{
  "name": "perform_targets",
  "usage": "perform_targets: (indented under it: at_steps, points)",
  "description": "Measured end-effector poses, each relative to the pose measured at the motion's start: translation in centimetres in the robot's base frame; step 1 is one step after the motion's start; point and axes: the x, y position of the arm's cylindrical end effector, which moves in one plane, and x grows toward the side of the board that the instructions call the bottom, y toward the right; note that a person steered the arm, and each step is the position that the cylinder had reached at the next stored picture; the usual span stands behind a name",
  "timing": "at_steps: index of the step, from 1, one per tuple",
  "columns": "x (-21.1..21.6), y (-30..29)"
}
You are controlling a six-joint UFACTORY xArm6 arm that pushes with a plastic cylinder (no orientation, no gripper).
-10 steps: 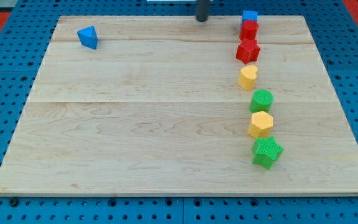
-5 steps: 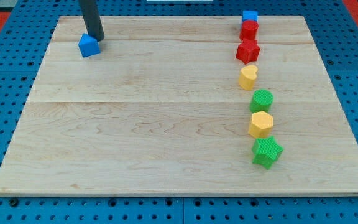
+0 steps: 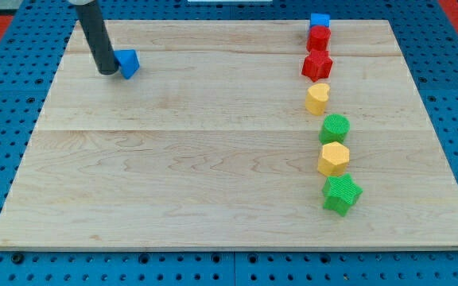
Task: Move the blue triangle in between the red star and yellow heart
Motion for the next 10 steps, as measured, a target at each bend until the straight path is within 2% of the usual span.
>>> perform_targets:
  at_steps: [2,4,7,9,10]
  points:
    - [-3.2,1.1]
    - [-4.4,6.8]
    - [-2.9,13.5]
    - [0.8,13.8]
    - [0.8,14.9]
